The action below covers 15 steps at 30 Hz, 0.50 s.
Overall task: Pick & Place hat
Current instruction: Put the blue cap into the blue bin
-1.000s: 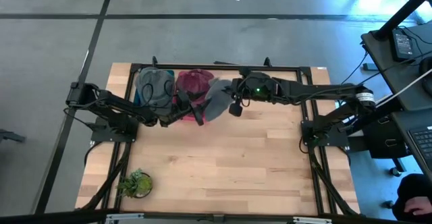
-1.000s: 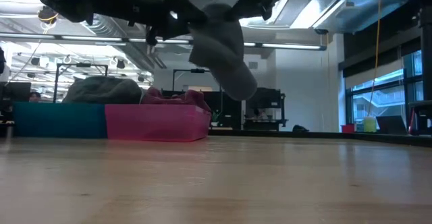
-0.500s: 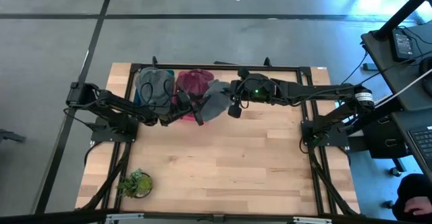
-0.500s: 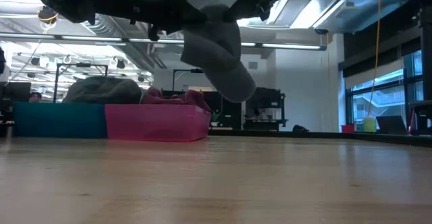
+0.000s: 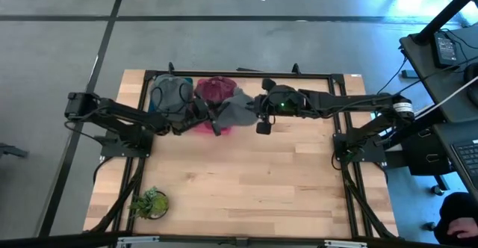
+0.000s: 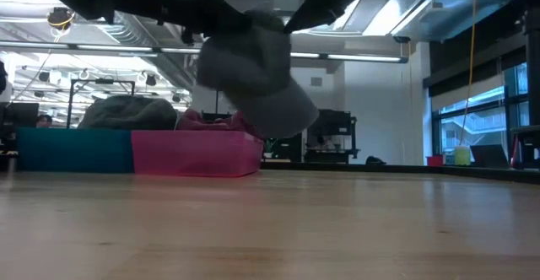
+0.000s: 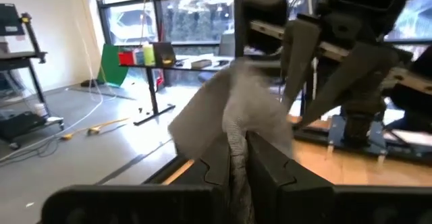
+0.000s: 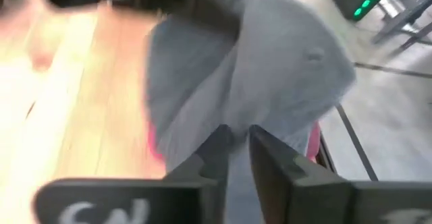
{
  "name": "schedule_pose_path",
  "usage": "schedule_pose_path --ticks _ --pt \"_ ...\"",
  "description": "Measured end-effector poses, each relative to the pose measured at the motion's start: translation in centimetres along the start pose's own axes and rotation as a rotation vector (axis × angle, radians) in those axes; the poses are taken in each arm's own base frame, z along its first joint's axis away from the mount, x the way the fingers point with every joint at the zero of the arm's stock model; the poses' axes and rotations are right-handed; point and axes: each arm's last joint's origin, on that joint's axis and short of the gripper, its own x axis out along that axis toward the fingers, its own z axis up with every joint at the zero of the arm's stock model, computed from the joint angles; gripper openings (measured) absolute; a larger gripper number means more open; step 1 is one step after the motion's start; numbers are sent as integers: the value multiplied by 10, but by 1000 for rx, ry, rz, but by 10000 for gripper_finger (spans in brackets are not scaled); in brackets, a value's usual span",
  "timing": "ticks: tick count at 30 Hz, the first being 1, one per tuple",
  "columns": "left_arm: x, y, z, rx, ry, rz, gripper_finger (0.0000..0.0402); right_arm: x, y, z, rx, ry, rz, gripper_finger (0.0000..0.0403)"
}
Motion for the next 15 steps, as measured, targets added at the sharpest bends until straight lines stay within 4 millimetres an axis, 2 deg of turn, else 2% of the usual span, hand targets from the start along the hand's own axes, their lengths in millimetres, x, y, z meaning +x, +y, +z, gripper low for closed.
schedule_pose_path --ticks 3,7,10,15 --pt "-8 7 9 29 53 -8 23 -10 -2 -2 0 52 14 106" --pt "-17 14 38 37 157 -48 23 -28 -4 -14 35 170 -6 150" --pt "-24 19 64 72 282 -67 23 -39 -1 -25 60 182 -41 168" --pt "-37 27 106 117 510 -98 23 -48 10 -55 115 166 -114 176"
